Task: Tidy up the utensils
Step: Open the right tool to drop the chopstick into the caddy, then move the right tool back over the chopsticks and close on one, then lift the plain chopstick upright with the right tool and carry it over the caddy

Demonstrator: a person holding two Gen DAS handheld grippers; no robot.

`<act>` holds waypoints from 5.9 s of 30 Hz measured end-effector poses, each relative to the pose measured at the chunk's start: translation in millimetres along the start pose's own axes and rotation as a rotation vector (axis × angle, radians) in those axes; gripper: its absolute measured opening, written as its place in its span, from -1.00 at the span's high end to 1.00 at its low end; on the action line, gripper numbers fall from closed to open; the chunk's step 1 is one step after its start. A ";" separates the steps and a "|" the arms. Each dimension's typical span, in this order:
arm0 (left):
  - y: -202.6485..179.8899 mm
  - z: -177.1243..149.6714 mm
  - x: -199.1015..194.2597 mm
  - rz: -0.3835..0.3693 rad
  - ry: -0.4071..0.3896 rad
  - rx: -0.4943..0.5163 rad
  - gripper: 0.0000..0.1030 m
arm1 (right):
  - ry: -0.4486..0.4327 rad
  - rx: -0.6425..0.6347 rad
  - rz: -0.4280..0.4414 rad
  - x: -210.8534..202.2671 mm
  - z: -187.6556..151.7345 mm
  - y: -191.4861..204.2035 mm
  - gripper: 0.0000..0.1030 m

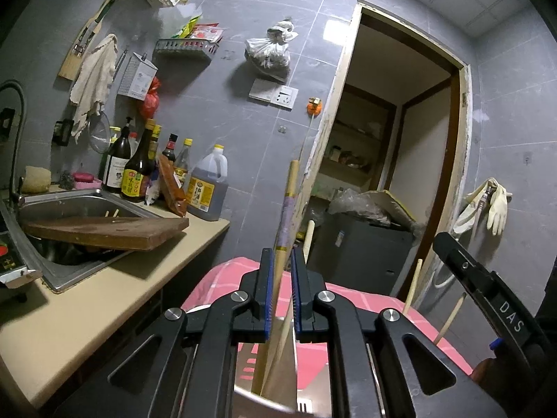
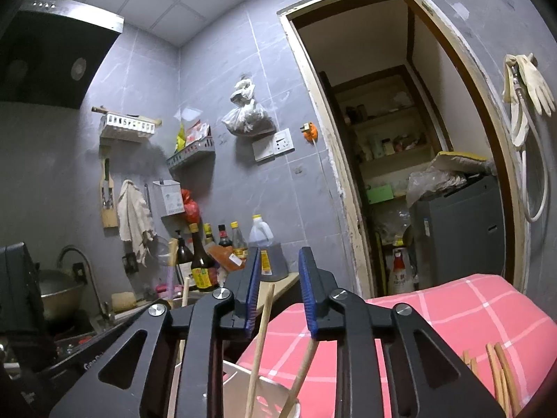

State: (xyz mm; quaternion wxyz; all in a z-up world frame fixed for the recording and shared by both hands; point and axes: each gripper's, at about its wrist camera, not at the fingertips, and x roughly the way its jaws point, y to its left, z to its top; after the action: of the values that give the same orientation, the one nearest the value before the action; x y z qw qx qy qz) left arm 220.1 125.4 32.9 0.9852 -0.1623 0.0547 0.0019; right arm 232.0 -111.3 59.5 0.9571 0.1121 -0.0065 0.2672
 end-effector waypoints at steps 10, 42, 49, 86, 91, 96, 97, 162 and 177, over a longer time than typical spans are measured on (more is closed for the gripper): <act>-15.2 10.5 -18.2 -0.046 0.022 0.010 0.41 | -0.004 0.012 0.003 -20.6 18.0 -8.9 0.08; -137.1 -32.8 -48.7 -0.244 0.186 0.153 -0.85 | 0.239 -0.052 -0.281 -138.2 47.4 -119.3 -1.00; -159.0 -63.8 -37.1 -0.237 0.255 0.197 -0.85 | 0.290 -0.047 -0.346 -140.4 30.6 -141.7 -1.00; -185.9 -138.8 61.4 -0.207 0.732 0.277 0.17 | 0.728 -0.029 -0.271 -70.0 -31.6 -181.9 0.28; -185.7 -146.9 75.5 -0.188 0.793 0.272 0.31 | 0.787 -0.024 -0.269 -59.4 -40.6 -183.7 0.37; -186.7 -149.1 84.9 -0.192 0.799 0.270 0.32 | 0.829 -0.017 -0.271 -50.4 -46.4 -187.8 0.40; -187.7 -149.4 85.5 -0.193 0.800 0.271 0.32 | 0.837 -0.015 -0.272 -48.4 -47.5 -189.1 0.40; -193.6 -49.5 19.0 -0.319 0.331 0.155 0.90 | 0.259 0.093 -0.101 -89.3 31.3 -125.3 0.89; -115.6 41.5 -3.6 -0.254 0.145 0.080 0.90 | 0.113 0.140 0.127 -26.0 62.2 -47.1 0.89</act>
State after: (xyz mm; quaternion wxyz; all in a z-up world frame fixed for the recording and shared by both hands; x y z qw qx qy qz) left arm 223.4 29.2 109.3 0.9767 -0.1284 0.1047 -0.1364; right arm 236.8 -177.3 108.4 0.9269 0.1629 0.0590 0.3328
